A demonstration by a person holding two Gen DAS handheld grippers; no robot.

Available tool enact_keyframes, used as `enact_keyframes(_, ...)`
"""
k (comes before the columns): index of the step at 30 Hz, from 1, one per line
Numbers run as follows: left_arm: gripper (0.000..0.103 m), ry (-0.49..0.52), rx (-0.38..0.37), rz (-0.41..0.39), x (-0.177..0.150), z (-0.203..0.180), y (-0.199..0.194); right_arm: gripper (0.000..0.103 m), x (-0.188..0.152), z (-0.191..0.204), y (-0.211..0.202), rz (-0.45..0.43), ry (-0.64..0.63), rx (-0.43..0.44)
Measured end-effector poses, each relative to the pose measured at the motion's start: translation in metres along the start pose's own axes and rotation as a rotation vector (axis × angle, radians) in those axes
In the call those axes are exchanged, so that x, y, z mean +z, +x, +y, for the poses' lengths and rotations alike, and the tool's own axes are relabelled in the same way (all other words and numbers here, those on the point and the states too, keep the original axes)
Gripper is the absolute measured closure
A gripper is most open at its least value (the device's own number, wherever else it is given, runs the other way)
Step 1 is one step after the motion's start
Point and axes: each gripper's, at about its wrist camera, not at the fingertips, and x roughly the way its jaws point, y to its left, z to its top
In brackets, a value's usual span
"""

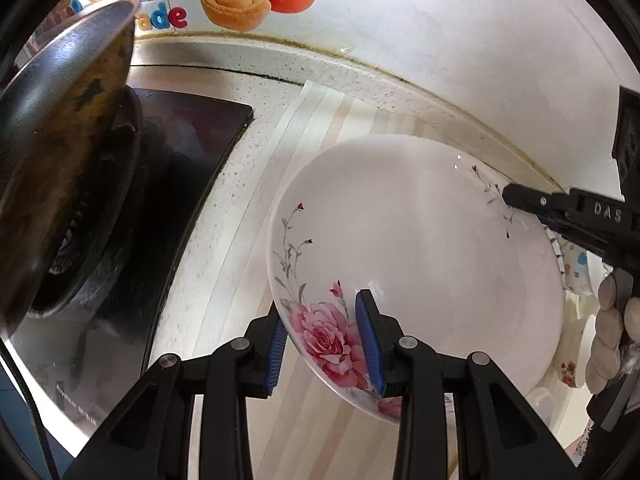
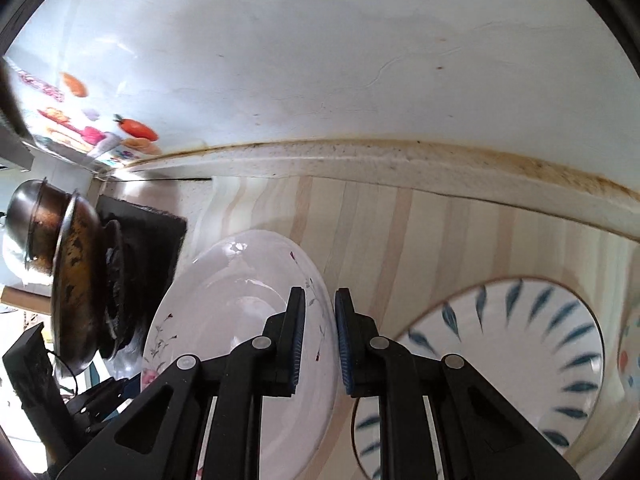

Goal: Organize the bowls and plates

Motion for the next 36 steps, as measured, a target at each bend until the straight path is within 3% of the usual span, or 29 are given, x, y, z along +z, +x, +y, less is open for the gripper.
enact_keyframes(11,0.072,0.008,-0.027,-0.063,-0.035,-0.020,-0.051,0.086,-0.069,-0.012,-0.062,-0.030,0.017,0.051)
enact_keyframes(20,0.072,0.077,-0.074,-0.047,-0.081,-0.054,-0.082,0.086,-0.144,-0.033,-0.123,-0.059,0.052,0.065)
enact_keyframes(27,0.072,0.150,-0.116,0.014,-0.116,-0.087,-0.077,0.086,-0.211,-0.066,-0.160,-0.076,0.107,0.050)
enact_keyframes(36,0.072,0.287,-0.098,0.117,-0.153,-0.130,-0.044,0.086,-0.290,-0.119,-0.164,-0.040,0.219,0.037)
